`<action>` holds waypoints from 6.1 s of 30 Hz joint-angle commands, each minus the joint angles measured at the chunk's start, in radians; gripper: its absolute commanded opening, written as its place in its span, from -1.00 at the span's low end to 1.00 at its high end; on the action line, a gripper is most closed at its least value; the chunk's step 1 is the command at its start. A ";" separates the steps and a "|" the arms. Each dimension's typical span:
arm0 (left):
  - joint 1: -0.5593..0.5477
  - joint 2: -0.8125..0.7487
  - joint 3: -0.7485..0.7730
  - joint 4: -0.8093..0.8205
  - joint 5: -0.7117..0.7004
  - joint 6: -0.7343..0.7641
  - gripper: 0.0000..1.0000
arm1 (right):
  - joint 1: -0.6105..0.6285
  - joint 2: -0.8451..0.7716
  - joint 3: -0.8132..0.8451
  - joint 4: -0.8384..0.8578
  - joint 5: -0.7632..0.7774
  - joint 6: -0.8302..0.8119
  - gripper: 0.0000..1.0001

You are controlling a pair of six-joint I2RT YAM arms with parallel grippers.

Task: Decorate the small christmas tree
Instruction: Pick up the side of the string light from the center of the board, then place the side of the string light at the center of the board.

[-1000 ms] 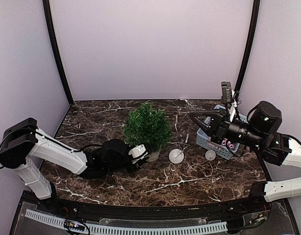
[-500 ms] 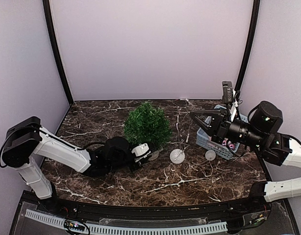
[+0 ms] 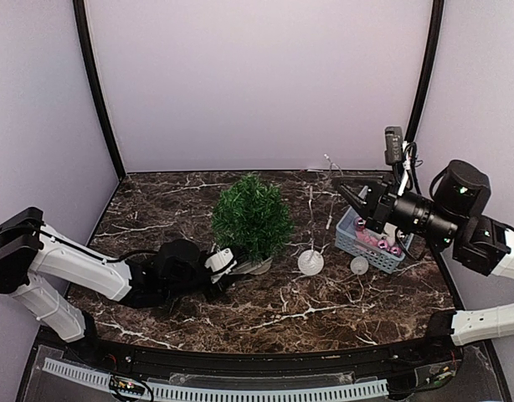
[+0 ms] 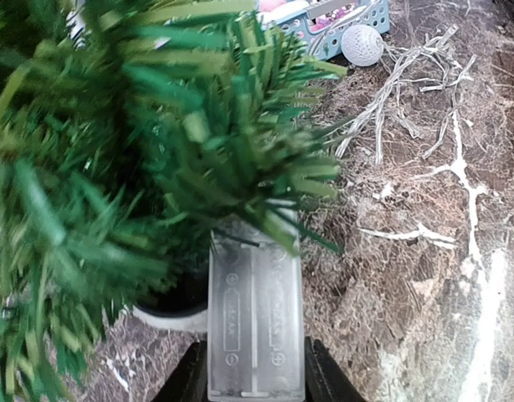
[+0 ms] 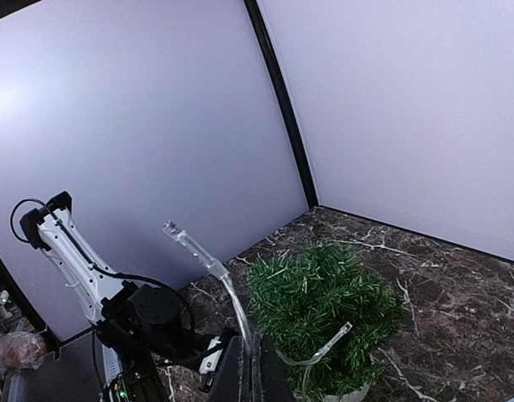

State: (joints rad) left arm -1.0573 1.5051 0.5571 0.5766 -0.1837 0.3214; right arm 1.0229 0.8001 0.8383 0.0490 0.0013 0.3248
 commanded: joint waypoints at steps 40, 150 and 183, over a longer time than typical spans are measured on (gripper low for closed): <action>0.008 -0.203 -0.204 0.058 -0.011 -0.248 -0.37 | -0.080 0.006 0.236 -0.190 0.067 -0.101 -1.00; 0.114 -0.042 -0.171 0.295 0.153 -0.370 -0.37 | -0.173 -0.023 0.126 -0.133 -0.459 0.013 -1.00; 0.128 0.009 -0.151 0.301 0.144 -0.374 -0.34 | -0.275 0.299 0.360 -0.305 0.095 -0.025 -1.00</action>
State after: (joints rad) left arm -0.9375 1.5040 0.3969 0.8459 -0.0410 -0.0532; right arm 0.7940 1.0649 1.1500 -0.3023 0.1135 0.3157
